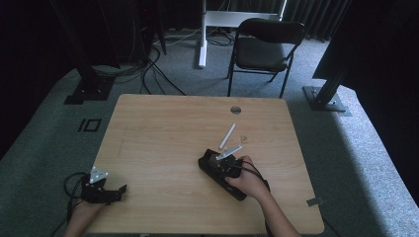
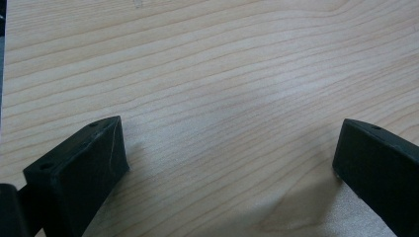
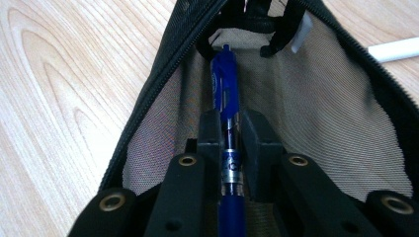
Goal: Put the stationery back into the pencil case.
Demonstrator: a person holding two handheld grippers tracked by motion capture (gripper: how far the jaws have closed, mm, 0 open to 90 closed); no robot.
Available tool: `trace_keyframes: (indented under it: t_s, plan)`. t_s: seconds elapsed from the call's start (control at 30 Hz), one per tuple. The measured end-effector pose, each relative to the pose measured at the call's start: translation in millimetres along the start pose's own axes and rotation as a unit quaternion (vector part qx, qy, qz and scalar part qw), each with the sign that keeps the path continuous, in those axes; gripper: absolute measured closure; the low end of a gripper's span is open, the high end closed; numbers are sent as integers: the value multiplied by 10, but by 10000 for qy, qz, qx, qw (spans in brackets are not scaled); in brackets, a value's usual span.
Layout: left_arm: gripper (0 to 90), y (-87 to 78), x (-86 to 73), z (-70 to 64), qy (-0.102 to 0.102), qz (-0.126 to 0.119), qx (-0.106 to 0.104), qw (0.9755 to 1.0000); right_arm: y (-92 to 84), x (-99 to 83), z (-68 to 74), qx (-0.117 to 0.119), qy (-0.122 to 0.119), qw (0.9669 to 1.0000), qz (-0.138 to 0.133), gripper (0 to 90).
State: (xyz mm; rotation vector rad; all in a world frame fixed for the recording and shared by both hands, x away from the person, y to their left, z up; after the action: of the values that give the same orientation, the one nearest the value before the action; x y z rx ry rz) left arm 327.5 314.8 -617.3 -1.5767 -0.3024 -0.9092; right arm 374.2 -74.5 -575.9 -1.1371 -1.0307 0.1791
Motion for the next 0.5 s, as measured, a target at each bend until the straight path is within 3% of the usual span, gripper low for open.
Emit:
trace_keyframes:
  t_s: [0.5]
  plan:
    - [2,0,0,0,-1,0,1,10000,3,18,-7,57,103,9999,-12,766]
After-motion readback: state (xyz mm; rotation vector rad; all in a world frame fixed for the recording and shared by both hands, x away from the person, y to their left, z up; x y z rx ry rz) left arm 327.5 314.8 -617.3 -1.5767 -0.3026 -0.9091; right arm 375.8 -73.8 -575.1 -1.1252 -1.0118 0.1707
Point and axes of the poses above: each handheld gripper's, and its own axes: y roughly forward along the jaws, x roughly out of its top, z roughly to its left, the point moved 9 cm from there along y, roughly forward along the jaws, and after that the axes turned 2 degrees about y, right-handed, at the moved point
